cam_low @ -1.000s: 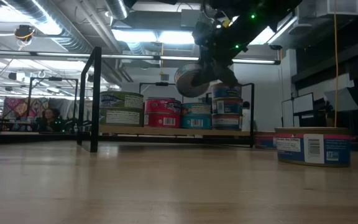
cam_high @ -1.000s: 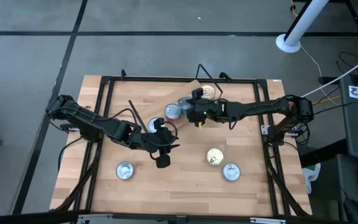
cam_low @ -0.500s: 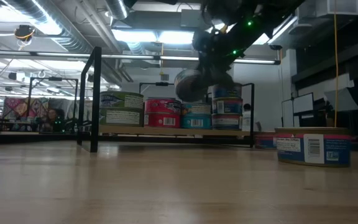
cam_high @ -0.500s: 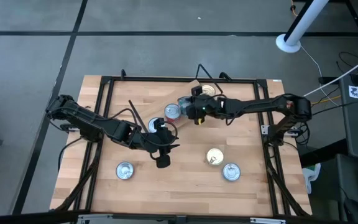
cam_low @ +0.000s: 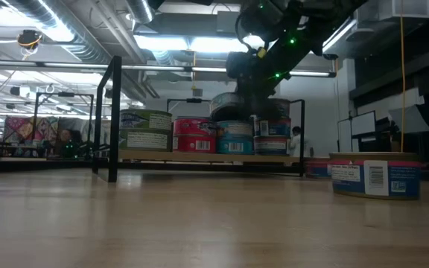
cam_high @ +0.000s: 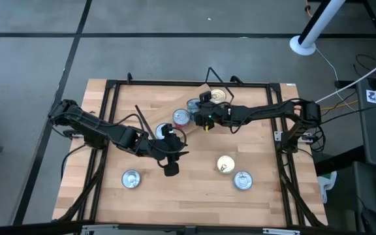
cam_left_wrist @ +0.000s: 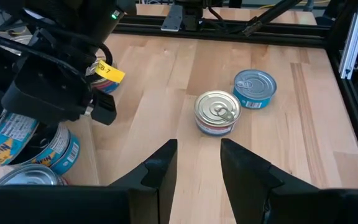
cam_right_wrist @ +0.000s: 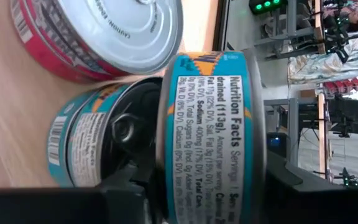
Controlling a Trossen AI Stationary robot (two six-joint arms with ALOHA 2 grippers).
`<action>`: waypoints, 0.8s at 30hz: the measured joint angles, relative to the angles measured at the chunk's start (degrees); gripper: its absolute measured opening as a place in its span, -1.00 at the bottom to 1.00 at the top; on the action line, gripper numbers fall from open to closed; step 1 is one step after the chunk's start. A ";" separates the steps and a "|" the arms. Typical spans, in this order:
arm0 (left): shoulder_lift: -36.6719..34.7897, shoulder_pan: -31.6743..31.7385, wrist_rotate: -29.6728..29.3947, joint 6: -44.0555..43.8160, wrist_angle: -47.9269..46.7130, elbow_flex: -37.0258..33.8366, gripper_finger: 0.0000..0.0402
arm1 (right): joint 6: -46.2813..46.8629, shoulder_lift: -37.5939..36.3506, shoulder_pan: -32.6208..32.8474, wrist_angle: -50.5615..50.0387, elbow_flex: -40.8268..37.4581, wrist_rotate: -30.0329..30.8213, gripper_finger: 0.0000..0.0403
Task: Stack canned seafood by type on shelf
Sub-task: Stack the yellow blue tuna can on top of the yellow blue tuna cans on the shelf
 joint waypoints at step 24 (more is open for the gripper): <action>0.00 -0.02 0.01 -0.02 0.00 0.00 -0.41 | -0.19 0.07 0.02 -0.55 -0.13 5.16 0.34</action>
